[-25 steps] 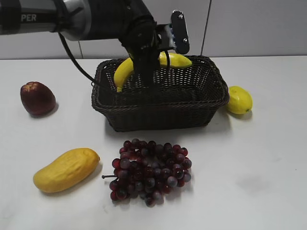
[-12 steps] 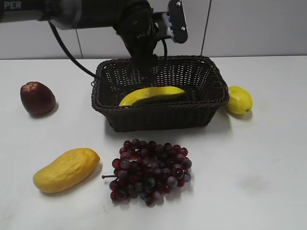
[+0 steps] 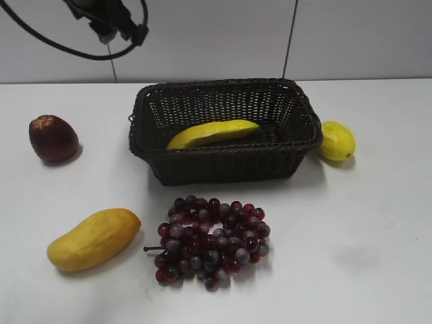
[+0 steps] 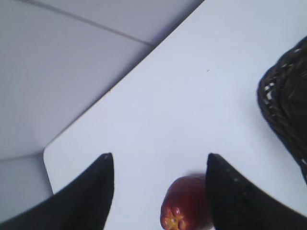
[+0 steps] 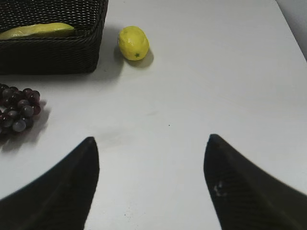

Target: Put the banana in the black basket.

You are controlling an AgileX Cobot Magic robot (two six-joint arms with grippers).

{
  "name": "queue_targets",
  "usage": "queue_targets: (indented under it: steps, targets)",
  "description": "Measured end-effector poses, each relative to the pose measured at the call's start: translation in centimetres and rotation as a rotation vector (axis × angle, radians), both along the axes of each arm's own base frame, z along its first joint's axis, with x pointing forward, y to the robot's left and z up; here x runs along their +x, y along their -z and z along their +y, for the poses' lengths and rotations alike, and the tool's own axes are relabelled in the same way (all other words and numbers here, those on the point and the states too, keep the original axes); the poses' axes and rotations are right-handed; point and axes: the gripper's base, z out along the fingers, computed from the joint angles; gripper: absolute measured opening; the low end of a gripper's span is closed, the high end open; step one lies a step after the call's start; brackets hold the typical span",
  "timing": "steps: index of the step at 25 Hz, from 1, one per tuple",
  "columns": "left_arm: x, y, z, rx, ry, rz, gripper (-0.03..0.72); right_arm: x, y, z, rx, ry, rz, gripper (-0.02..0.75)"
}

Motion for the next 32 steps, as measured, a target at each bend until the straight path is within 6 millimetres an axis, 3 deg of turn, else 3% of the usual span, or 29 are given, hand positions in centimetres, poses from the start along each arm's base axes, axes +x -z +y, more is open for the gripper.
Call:
queue_targets:
  steps: [9, 12, 15, 21, 32]
  targets:
    - [3.0, 0.0, 9.9, -0.492, -0.342, 0.175, 0.577, 0.0, 0.0, 0.0, 0.000, 0.000, 0.000, 0.519]
    - [3.3, -0.2, 12.8, -0.556, -0.409, 0.176, 0.566, 0.0, 0.0, 0.0, 0.000, 0.000, 0.000, 0.519]
    - [2.4, -0.3, 14.8, -0.551, -0.456, 0.184, 0.563, 0.0, 0.0, 0.0, 0.000, 0.000, 0.000, 0.519]
    - [-2.8, 0.7, 17.4, -0.447, -0.508, 0.272, 0.562, 0.0, 0.0, 0.0, 0.000, 0.000, 0.000, 0.519]
    - [-13.9, 3.5, 18.1, -0.385, -0.530, 0.362, 0.561, 0.0, 0.0, 0.0, 0.000, 0.000, 0.000, 0.519]
